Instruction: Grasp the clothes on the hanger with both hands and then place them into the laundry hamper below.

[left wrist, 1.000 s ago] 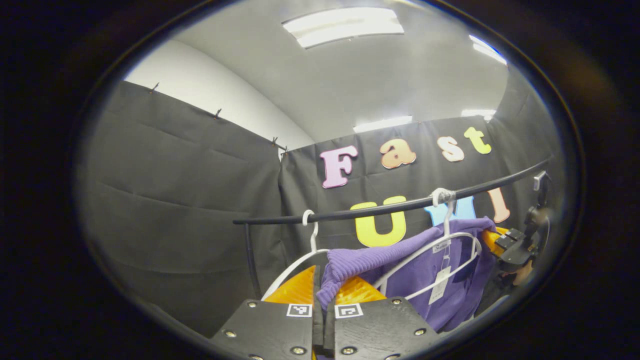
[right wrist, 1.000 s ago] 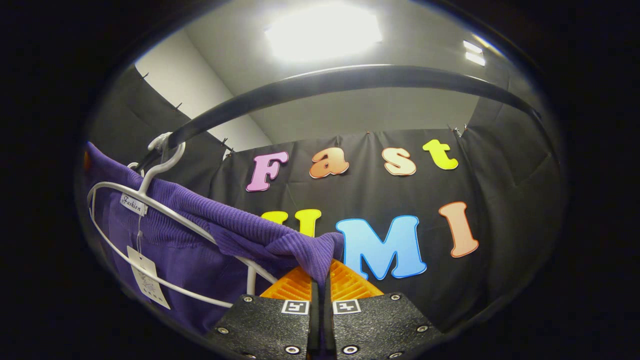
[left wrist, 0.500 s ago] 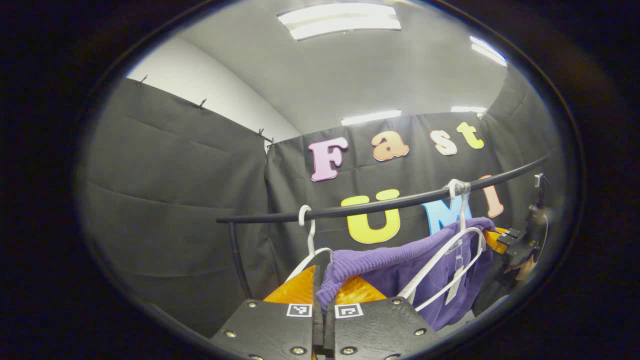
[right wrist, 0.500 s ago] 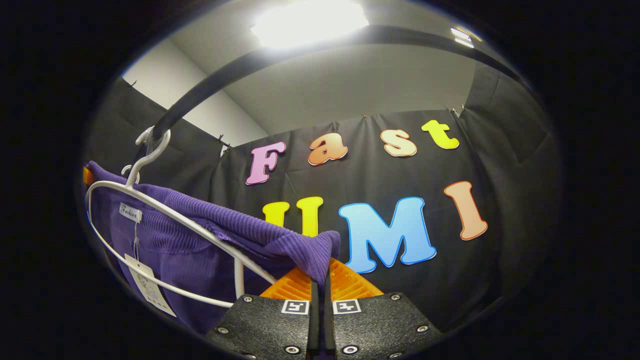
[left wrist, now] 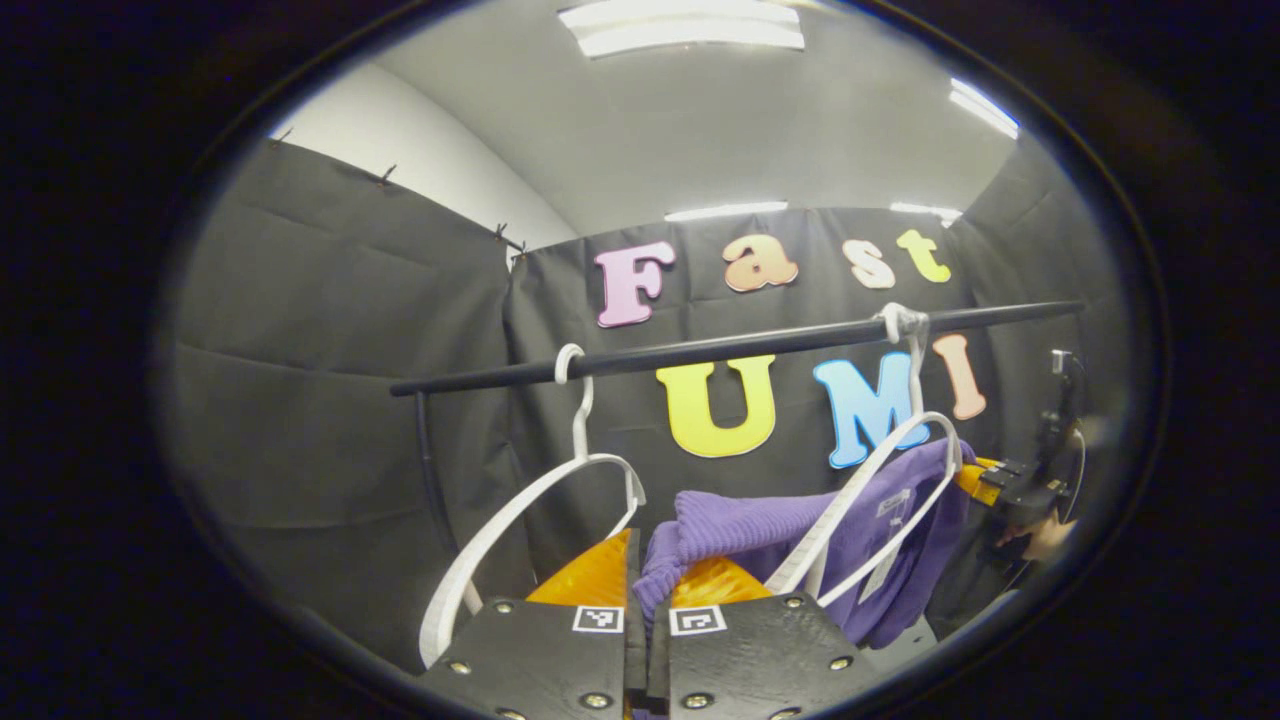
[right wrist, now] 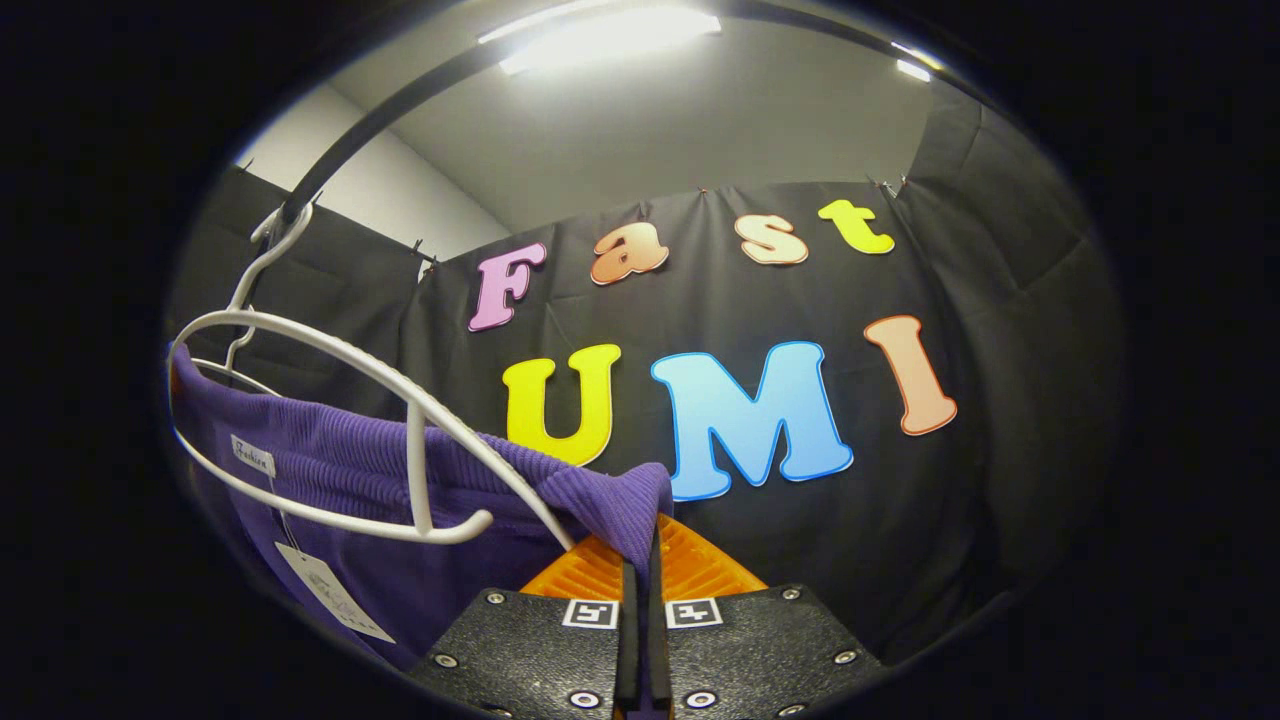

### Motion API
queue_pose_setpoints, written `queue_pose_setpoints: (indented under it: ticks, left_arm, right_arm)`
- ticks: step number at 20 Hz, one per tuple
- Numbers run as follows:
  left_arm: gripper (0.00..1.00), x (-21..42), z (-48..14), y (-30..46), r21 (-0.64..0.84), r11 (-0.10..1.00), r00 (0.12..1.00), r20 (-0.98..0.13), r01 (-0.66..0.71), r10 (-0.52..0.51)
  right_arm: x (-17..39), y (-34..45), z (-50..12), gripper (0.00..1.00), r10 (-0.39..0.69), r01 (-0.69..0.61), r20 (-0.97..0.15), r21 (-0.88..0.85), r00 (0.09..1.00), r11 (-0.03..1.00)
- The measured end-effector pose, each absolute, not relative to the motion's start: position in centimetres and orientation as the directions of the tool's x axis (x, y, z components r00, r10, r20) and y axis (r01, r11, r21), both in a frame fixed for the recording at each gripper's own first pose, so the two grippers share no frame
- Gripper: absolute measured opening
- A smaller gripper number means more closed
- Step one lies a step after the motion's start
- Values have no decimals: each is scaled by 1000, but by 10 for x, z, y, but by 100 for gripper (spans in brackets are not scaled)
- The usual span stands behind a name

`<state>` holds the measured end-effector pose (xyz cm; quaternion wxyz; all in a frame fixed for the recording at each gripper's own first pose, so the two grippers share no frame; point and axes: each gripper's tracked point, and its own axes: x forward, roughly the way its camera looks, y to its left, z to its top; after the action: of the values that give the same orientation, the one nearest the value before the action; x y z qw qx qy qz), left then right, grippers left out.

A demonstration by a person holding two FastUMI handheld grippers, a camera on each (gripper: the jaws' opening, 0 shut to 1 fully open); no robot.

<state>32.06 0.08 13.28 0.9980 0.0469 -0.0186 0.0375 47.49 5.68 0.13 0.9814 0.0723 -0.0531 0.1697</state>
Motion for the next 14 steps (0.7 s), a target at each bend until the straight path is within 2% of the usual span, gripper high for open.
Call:
queue_pose_setpoints:
  ticks: [8, 14]
  left_arm:
    - [1, 313, 127, 3, 48, 996, 996, 50, -73, 71]
    - [1, 282, 78, 13, 55, 991, 991, -39, -125, 127]
  right_arm:
    - [471, 66, -26, 3, 366, -371, 57, 146, 929, 917]
    - [436, 83, -87, 3, 435, -422, -74, 148, 897, 895]
